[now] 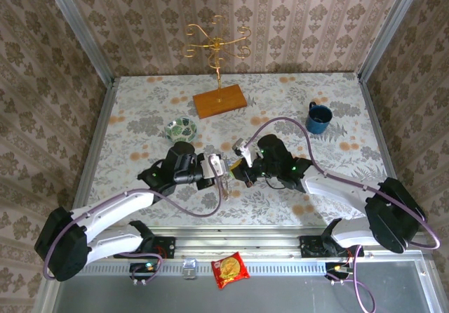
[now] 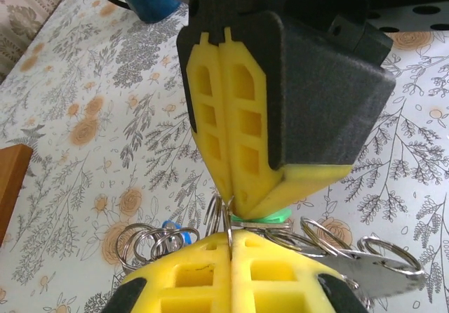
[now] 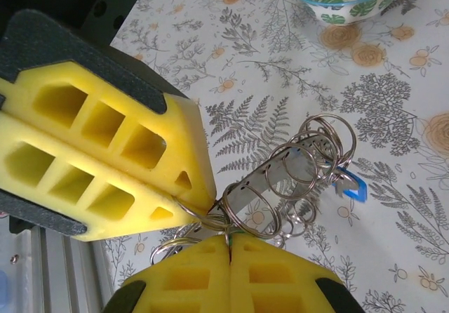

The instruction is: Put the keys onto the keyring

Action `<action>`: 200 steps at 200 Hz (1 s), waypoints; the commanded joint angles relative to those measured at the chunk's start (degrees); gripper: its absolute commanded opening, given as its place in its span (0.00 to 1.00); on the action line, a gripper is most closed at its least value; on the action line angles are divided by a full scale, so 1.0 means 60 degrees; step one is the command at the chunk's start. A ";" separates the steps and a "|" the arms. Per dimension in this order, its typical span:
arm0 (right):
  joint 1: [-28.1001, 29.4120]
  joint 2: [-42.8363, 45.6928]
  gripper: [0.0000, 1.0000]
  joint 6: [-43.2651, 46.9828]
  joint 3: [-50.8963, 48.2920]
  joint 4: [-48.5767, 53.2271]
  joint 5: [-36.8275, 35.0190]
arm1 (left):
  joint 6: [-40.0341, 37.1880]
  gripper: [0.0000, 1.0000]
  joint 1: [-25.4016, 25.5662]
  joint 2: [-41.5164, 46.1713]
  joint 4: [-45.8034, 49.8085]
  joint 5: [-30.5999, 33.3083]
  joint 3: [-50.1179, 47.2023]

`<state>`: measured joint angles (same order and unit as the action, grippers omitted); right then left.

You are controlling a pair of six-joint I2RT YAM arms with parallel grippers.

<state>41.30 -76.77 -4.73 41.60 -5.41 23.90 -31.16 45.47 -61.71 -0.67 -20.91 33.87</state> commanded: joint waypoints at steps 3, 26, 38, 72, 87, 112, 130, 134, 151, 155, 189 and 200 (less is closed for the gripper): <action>-0.0130 -0.0212 0.12 0.0093 0.0386 0.0036 -0.0177 | 0.0036 0.00 0.0163 0.0261 -0.0688 -0.0379 -0.0231; -0.0191 0.0049 0.25 0.0584 0.0321 0.0241 -0.0411 | 0.0377 0.00 0.0170 0.0363 -0.1139 -0.0467 -0.0422; -0.0275 0.0388 0.26 0.0960 0.0161 0.0206 -0.0494 | 0.0581 0.00 0.0133 0.0445 -0.1421 -0.0569 -0.0541; -0.0321 0.1350 0.27 0.3216 -0.0266 0.0382 0.0102 | 0.1372 0.00 -0.0393 0.0588 -0.2405 -0.1658 -0.0935; -0.0312 0.1619 0.27 0.4202 -0.0487 0.0261 0.0509 | 0.1672 0.00 -0.0664 0.0577 -0.2957 -0.2216 -0.1147; -0.0277 0.1710 0.26 0.4883 -0.0500 0.0201 0.0966 | 0.1979 0.00 -0.0882 0.0472 -0.3820 -0.2734 -0.1489; -0.0262 0.1573 0.26 0.4912 -0.0362 0.0229 0.1123 | 0.2123 0.00 -0.0950 0.0341 -0.4229 -0.3081 -0.1614; -0.0251 0.1536 0.26 0.4898 -0.0350 0.0172 0.1161 | 0.2145 0.00 -0.0970 0.0294 -0.4325 -0.3129 -0.1639; -0.0178 0.1327 0.27 0.4833 -0.0334 -0.0138 0.1123 | 0.2217 0.00 -0.0994 0.0166 -0.4621 -0.3339 -0.1712; -0.0150 0.1270 0.27 0.4803 -0.0321 -0.0201 0.1088 | 0.2219 0.00 -0.1003 0.0133 -0.4668 -0.3389 -0.1718; -0.0060 0.0954 0.26 0.4744 -0.0240 -0.0563 0.0887 | 0.2241 0.00 -0.1040 0.0090 -0.4811 -0.3636 -0.1775; -0.0061 0.0918 0.26 0.4735 -0.0243 -0.0643 0.0894 | 0.2220 0.00 -0.1046 0.0104 -0.4811 -0.3674 -0.1791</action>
<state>40.56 -70.57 22.63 39.22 -6.33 28.91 -19.03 39.64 -61.17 -25.26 -39.48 23.59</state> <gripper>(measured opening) 0.262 0.057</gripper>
